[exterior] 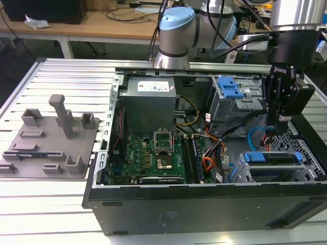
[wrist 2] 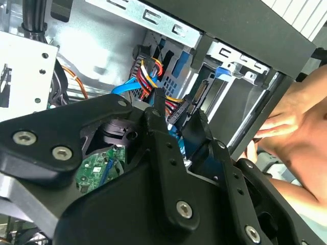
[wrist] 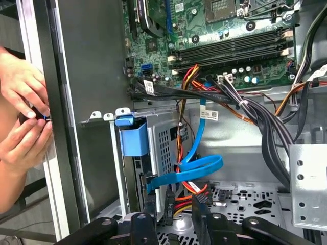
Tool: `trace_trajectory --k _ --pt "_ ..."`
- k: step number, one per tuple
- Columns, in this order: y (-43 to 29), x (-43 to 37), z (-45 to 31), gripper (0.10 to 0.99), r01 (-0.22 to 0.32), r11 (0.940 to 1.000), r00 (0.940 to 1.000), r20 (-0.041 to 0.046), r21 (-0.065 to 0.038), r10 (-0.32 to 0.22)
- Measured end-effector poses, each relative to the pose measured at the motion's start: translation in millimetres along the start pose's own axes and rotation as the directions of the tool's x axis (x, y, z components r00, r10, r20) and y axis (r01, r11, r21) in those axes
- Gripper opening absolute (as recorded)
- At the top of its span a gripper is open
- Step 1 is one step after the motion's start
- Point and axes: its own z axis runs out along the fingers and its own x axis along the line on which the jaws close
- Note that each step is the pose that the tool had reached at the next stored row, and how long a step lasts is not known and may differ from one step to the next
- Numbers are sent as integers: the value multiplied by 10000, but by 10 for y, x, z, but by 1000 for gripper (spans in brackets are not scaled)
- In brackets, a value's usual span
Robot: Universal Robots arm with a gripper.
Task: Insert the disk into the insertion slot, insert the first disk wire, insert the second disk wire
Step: 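Insert the first disk wire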
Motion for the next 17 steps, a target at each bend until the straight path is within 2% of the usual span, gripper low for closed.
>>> trace_trajectory --k 8,15,17 --pt "-4 -9 20 408 12 10000 9998 -209 23 -12" --pt "1 -59 10 408 33 10000 9988 -488 54 -30" --pt "2 -69 10 408 37 10000 9985 -544 61 -34"
